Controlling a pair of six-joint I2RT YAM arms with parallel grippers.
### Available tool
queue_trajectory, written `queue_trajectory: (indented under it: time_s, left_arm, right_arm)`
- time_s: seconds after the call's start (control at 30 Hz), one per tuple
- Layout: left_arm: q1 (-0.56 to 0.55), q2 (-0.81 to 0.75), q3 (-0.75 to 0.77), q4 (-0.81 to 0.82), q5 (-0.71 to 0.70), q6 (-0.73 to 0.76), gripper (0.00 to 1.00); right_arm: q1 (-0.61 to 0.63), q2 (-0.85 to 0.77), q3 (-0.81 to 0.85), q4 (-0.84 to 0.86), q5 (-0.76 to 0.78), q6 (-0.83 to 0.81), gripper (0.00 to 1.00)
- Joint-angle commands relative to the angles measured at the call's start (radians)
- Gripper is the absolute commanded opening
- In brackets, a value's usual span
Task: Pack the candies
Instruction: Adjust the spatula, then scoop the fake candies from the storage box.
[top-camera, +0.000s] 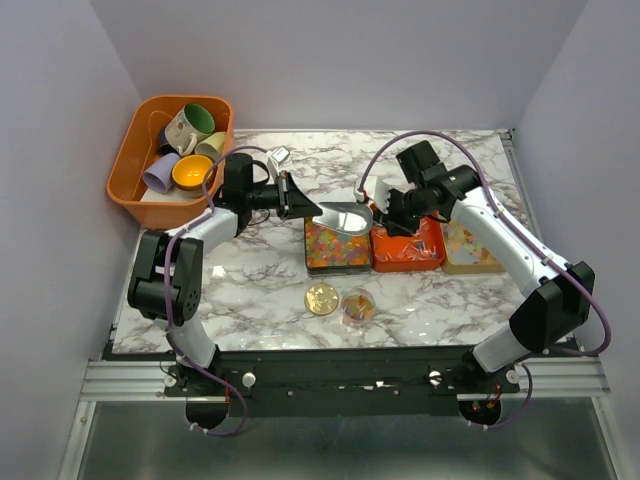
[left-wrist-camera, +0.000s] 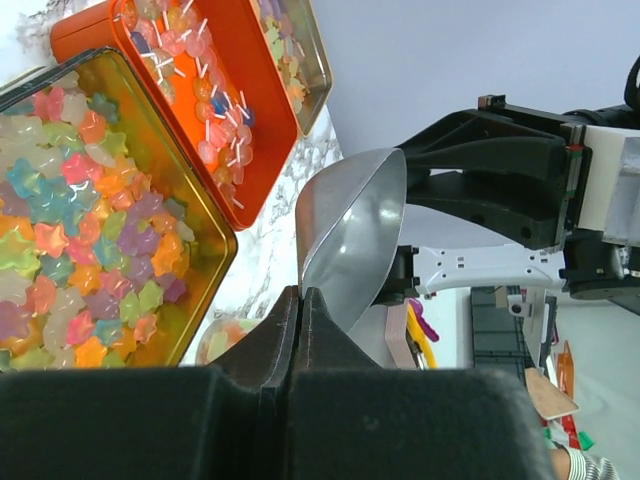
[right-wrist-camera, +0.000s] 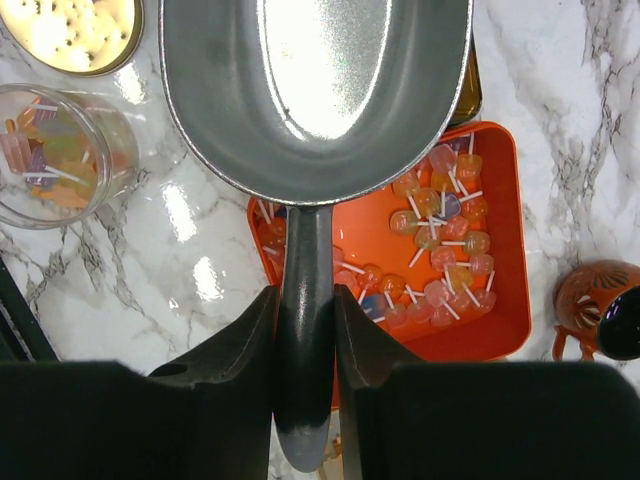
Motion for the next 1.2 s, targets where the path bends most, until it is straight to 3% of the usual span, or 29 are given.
queue_trajectory:
  time_s: [0.0, 0.03, 0.1, 0.13, 0.27, 0.47, 0.7, 0.9, 1.17]
  left_arm:
    - [0.007, 0.005, 0.016, -0.114, -0.028, 0.080, 0.05]
    - [0.020, 0.000, 0.038, -0.169, -0.055, 0.152, 0.26]
    - [0.041, -0.029, 0.047, -0.302, -0.152, 0.217, 0.43]
    - [0.056, -0.043, 0.047, -0.340, -0.184, 0.244, 0.50]
    - [0.113, -0.124, -0.010, -0.475, -0.385, 0.352, 0.57]
    - [0.113, -0.172, -0.103, -0.576, -0.640, 0.375, 0.56]
    - [0.099, -0.195, -0.223, -0.546, -0.674, 0.338, 0.54]
    - [0.021, -0.230, -0.329, -0.468, -0.669, 0.303, 0.52]
    - [-0.100, -0.218, -0.395, -0.394, -0.655, 0.295, 0.51]
  right_arm:
    - [0.005, 0.000, 0.062, -0.020, -0.025, -0.019, 0.08]
    - [0.005, 0.002, 0.070, -0.044, -0.026, -0.054, 0.05]
    - [0.005, 0.014, 0.103, -0.077, 0.027, -0.108, 0.02]
    - [0.005, 0.023, 0.113, -0.118, 0.053, -0.186, 0.01]
    - [0.005, 0.086, 0.186, -0.229, 0.227, -0.344, 0.01]
    - [0.024, 0.252, 0.401, -0.316, 0.398, -0.427, 0.01]
    - [0.086, 0.359, 0.533, -0.328, 0.541, -0.496, 0.01]
    - [0.155, 0.370, 0.495, -0.315, 0.656, -0.542, 0.01]
    - [0.229, 0.338, 0.325, -0.195, 0.854, -0.642, 0.01]
